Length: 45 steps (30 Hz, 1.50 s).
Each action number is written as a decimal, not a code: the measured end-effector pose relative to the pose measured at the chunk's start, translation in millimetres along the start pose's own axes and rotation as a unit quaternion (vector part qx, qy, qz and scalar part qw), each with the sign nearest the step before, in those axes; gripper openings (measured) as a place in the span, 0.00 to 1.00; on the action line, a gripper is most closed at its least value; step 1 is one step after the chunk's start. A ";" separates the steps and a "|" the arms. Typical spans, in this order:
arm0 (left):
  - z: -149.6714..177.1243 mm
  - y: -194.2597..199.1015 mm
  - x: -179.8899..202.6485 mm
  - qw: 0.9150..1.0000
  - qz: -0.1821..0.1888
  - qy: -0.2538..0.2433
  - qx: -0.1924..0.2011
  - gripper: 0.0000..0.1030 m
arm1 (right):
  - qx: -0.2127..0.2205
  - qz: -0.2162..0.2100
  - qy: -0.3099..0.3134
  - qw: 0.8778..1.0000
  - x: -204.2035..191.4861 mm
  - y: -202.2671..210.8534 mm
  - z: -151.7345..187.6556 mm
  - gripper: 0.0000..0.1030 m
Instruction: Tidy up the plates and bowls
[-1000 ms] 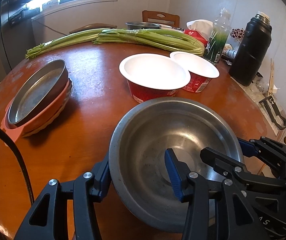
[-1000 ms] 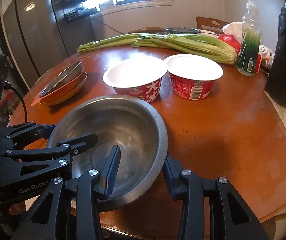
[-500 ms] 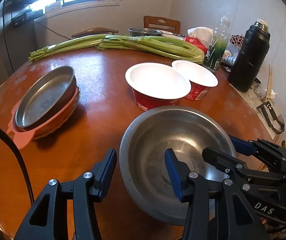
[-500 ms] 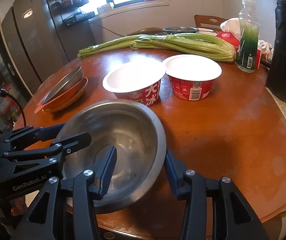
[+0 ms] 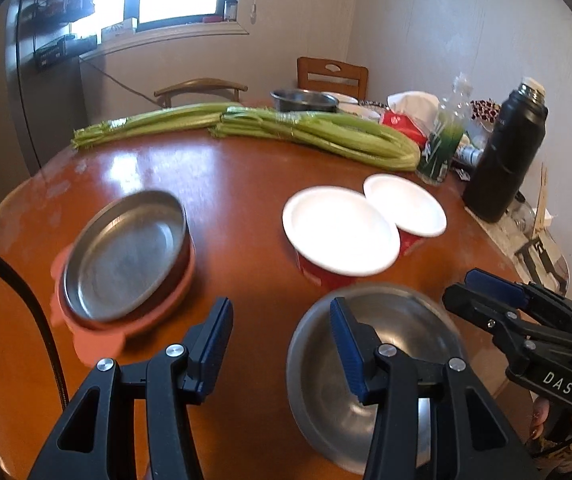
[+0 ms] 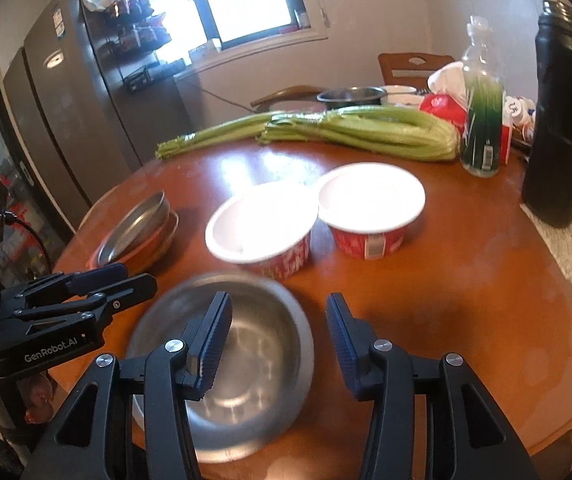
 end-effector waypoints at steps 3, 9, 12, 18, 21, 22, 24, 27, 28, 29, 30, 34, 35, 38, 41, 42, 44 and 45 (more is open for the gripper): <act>-15.6 -5.5 -2.4 1.000 -0.005 -0.006 0.003 0.49 | -0.003 -0.004 -0.008 1.000 0.7 -9.5 -10.9 0.49; -36.1 -30.0 -1.4 1.000 0.002 -0.011 -0.008 0.49 | -0.019 -0.007 -0.028 0.999 5.9 -34.9 -24.5 0.49; -39.2 -45.5 1.9 1.000 0.009 -0.008 -0.021 0.49 | -0.025 -0.005 -0.028 0.999 9.4 -45.6 -25.2 0.49; -40.2 -70.5 9.2 0.999 0.015 -0.010 -0.045 0.49 | -0.039 -0.020 -0.025 0.999 8.5 -63.2 -20.7 0.49; -39.1 -77.8 13.1 0.998 0.021 -0.014 -0.052 0.49 | -0.042 -0.018 -0.017 0.999 8.4 -71.6 -18.4 0.49; -38.0 -81.1 13.1 0.998 0.022 -0.013 -0.057 0.49 | -0.044 -0.016 -0.018 0.999 10.0 -75.0 -17.8 0.49; -34.8 -88.9 12.6 0.997 0.024 -0.012 -0.071 0.49 | -0.048 -0.013 -0.018 0.999 12.1 -80.2 -17.2 0.49; -33.8 -95.4 10.9 0.997 0.023 -0.009 -0.076 0.49 | -0.048 -0.014 -0.011 0.999 12.8 -86.8 -17.2 0.46; -34.0 -96.5 10.9 0.997 0.025 -0.007 -0.076 0.49 | -0.049 -0.014 -0.010 0.999 11.8 -88.2 -17.1 0.46; -33.3 -98.2 11.7 0.996 0.029 -0.008 -0.079 0.49 | -0.050 -0.016 -0.009 0.999 11.3 -90.5 -17.3 0.45; -33.0 -99.4 12.4 0.996 0.032 -0.007 -0.081 0.46 | -0.052 -0.017 -0.006 0.998 10.8 -91.7 -17.1 0.44; -31.2 -103.7 14.8 0.995 0.049 -0.002 -0.088 0.37 | -0.052 -0.022 0.004 0.998 8.2 -95.9 -17.1 0.42; -31.1 -104.9 16.1 0.994 0.053 -0.002 -0.091 0.35 | -0.053 -0.022 0.005 0.998 7.6 -96.4 -16.9 0.42; -31.3 -105.2 15.9 0.994 0.053 -0.001 -0.090 0.35 | -0.052 -0.019 0.009 0.998 6.5 -97.2 -17.2 0.42; -33.1 -102.4 16.7 0.995 0.051 -0.001 -0.084 0.35 | -0.049 -0.019 0.013 0.999 4.6 -96.0 -18.5 0.42; -34.6 -100.4 16.7 0.995 0.051 0.000 -0.081 0.35 | -0.047 -0.019 0.014 0.999 3.8 -94.7 -19.8 0.42; -37.2 -96.1 16.2 0.996 0.051 0.000 -0.076 0.35 | -0.043 -0.020 0.016 0.999 1.5 -91.9 -22.5 0.42; -38.9 -93.0 16.1 0.996 0.050 0.000 -0.071 0.35 | -0.040 -0.021 0.019 0.999 0.2 -90.3 -24.0 0.42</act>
Point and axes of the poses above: each gripper's, at about its wrist camera, not at the fingertips, and y roughly against the way its jaws point, x to its right, z to its underside, the point moved 7 cm from there along -y, roughly the way its jaws point, and after that the axes turned 8 degrees about x, right-handed, at the moved point
